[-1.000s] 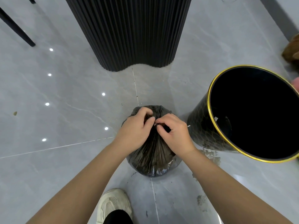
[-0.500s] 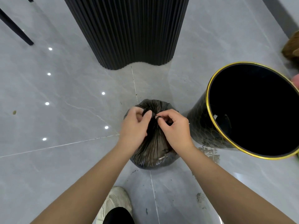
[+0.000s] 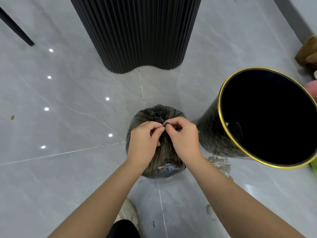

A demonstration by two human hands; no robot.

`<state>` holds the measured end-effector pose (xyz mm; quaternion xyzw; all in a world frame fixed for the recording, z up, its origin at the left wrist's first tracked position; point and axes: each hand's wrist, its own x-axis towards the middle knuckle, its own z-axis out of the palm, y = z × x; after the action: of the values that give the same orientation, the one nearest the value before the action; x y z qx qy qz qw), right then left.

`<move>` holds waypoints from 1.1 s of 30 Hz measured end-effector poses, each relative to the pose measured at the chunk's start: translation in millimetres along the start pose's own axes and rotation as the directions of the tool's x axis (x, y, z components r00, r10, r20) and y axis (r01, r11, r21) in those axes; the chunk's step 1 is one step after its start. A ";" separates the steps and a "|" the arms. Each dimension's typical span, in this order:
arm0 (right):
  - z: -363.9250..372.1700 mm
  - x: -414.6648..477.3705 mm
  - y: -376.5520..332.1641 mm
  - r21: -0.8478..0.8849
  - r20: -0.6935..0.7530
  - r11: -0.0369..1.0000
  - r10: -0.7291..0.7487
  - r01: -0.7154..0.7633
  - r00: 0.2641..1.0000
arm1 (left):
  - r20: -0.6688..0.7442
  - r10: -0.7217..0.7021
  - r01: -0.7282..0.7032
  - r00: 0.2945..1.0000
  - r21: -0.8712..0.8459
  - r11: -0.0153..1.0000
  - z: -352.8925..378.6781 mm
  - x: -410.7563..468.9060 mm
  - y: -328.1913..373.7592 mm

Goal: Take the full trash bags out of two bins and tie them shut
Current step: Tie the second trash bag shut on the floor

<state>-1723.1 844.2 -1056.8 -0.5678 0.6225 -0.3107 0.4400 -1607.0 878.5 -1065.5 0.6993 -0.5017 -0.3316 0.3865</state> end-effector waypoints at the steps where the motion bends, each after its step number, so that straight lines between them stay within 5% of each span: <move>1: 0.3 0.1 -0.7 -0.002 0.000 1.000 -0.004 0.004 1.000 | 0.000 0.021 -0.021 1.000 0.025 0.999 -0.2 -0.1 0.1; 9: -1.4 4.4 -3.1 -0.012 0.105 1.000 0.030 -0.029 0.994 | 0.003 0.002 -0.002 1.000 0.026 1.000 -1.5 10.3 0.5; 16: -21.3 13.4 -8.5 0.267 0.471 0.868 0.261 -0.418 0.843 | 0.145 0.033 -0.030 0.989 -0.024 0.999 -10.8 20.8 0.9; 24: -12.9 6.5 -3.7 0.377 0.275 0.771 0.436 -0.514 0.857 | 0.043 0.124 -0.130 0.991 0.172 0.976 -5.2 8.5 2.3; 33: -1.1 0.5 3.2 0.388 0.114 0.862 0.307 -0.327 0.945 | 0.033 -0.184 0.183 0.982 0.024 0.983 1.0 13.1 12.0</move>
<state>-1725.4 844.1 -1059.3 -0.3626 0.6191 -0.3415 0.6071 -1609.6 863.4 -1056.5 0.7407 -0.4452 -0.3729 0.3380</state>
